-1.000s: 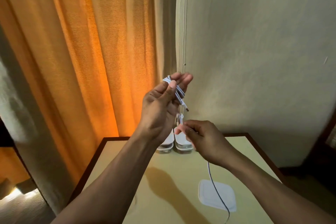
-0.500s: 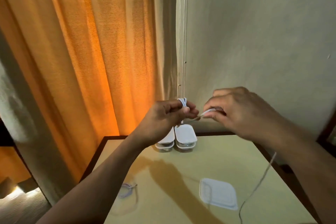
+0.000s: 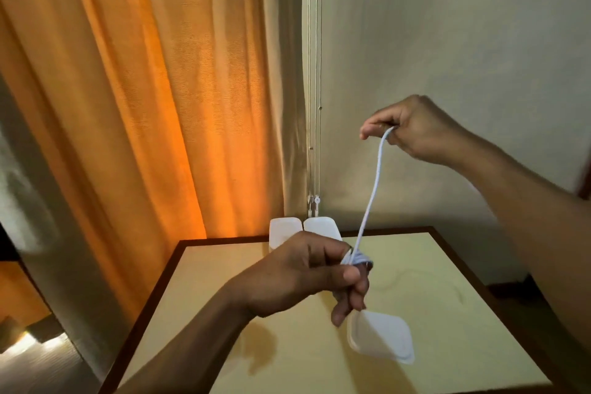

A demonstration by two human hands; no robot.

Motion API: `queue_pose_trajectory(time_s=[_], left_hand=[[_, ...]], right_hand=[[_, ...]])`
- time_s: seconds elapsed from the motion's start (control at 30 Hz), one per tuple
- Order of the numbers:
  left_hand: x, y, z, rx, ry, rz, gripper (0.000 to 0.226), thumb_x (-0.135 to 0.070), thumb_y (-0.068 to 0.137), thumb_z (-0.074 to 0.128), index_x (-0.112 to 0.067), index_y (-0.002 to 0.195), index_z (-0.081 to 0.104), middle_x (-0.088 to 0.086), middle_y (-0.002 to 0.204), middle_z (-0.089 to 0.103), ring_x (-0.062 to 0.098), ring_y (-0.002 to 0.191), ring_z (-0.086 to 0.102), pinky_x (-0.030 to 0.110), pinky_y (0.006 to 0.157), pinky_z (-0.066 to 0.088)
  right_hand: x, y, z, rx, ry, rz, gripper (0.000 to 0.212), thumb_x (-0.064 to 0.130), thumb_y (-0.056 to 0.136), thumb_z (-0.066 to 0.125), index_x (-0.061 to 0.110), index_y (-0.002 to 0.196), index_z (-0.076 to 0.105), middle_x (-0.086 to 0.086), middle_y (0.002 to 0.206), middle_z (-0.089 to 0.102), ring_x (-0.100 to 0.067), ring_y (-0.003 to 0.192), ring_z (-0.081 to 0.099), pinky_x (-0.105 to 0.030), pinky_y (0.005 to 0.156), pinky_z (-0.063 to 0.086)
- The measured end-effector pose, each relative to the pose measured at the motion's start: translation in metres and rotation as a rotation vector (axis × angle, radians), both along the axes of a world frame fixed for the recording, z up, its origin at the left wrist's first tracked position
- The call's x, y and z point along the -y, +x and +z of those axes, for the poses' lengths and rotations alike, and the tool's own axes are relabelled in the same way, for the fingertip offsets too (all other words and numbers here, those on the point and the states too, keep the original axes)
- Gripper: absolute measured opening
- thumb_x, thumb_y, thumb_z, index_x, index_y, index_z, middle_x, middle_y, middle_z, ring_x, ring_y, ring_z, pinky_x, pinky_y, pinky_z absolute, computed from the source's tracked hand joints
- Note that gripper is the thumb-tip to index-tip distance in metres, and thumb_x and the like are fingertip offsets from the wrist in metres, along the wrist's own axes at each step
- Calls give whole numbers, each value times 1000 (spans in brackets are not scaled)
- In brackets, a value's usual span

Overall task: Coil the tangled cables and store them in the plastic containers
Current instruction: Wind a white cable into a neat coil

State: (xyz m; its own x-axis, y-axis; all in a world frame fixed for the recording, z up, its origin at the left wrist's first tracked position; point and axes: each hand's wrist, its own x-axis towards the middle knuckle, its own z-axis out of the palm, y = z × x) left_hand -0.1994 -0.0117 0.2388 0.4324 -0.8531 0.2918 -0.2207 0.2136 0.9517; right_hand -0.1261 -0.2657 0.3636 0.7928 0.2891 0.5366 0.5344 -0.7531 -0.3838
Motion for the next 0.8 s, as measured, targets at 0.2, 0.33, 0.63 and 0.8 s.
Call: queue_pose_trajectory(time_s=[0.2,0.33,0.63,0.8], left_hand=[[2,14,37,-579,-796,41,20,-20,99,57,-6,92,69,10,89,72,17,81,73,29,81,60],[9,49,47,-669,-989,402,25,-17,100,52,3,103,67,17,104,76,19,97,76,33,98,57],[-18,70,15,198,-166,930,21,-17,104,58,-3,108,73,3,102,80,11,100,75,26,75,49],[-17,48,5,343,220,511,36,-38,106,51,-10,103,74,7,92,79,24,91,72,29,79,49]], right_hand=[[-9,6,-95,-293,-2,-13,26,17,97,67,31,77,74,22,60,65,6,56,55,-20,61,43],[-63,-29,-153,-247,-187,-6,27,41,105,50,31,80,53,8,79,62,-16,78,59,-36,70,44],[-53,-86,-89,117,-288,-11,41,56,100,35,28,100,64,3,83,70,-26,76,63,-43,63,51],[-27,-73,-40,278,-314,99,24,46,95,59,32,94,78,16,79,62,-5,63,52,-38,55,51]])
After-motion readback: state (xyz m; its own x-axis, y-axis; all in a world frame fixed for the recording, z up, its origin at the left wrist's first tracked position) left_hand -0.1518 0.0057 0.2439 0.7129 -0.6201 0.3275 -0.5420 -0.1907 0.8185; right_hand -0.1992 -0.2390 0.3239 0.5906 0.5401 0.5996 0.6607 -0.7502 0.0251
